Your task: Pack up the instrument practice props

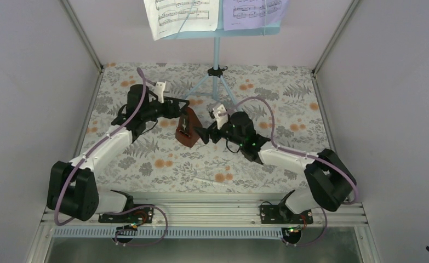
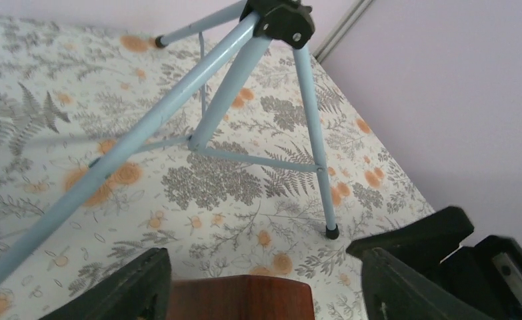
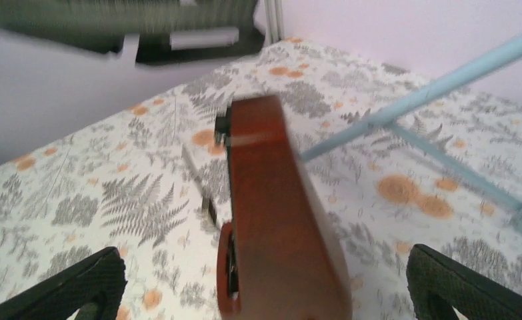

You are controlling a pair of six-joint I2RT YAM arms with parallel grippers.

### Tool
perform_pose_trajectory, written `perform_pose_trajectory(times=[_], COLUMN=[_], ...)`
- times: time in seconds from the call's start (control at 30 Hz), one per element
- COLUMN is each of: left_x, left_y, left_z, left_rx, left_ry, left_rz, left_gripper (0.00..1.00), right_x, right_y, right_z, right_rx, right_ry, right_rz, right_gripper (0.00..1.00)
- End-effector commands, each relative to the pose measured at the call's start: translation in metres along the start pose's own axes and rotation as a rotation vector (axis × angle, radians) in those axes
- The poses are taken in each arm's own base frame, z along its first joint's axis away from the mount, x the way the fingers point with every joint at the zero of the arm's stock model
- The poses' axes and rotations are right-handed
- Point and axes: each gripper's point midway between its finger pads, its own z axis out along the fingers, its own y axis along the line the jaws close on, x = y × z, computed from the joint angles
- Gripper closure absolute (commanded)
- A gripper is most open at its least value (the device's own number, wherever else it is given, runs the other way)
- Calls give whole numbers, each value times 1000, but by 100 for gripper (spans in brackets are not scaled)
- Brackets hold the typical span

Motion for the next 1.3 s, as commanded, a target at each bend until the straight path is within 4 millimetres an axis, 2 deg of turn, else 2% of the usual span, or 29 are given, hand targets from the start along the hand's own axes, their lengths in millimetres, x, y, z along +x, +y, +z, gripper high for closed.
perform_pose_trajectory(times=[0.0,0.13,0.27,0.37,0.5,0.67,0.8,0.83,0.93,1.27], left_x=[-18,-13,-7,-8,-30,-57,-60,-59,-56,-47], left_y=[-13,-22,-23,-25,-26,-19,-11,-10,-5,7], left_z=[-12,-11,-8,-9,-22,-49,-59,-60,-62,-59], left_rx=[1,50,62,56,-20,-163,-233,-242,-260,-293], left_ry=[-46,0,66,112,67,-51,-81,-80,-84,-78], left_rz=[43,33,19,40,112,186,217,223,232,246], left_gripper=[26,13,6,5,5,3,2,2,2,2], right_x=[26,31,31,24,-1,-19,-26,-15,-12,-10], right_y=[7,0,-11,-8,-9,-18,-23,-24,-23,-17], right_z=[-16,-18,-3,6,17,34,43,51,58,78], right_rx=[-42,-22,1,-25,-28,12,28,24,7,-58], right_ry=[7,-14,11,4,-24,-33,-30,-6,10,45], right_rz=[4,63,107,68,3,-45,-73,-71,-68,-115], right_gripper=[0,0,0,0,1,8,16,17,18,18])
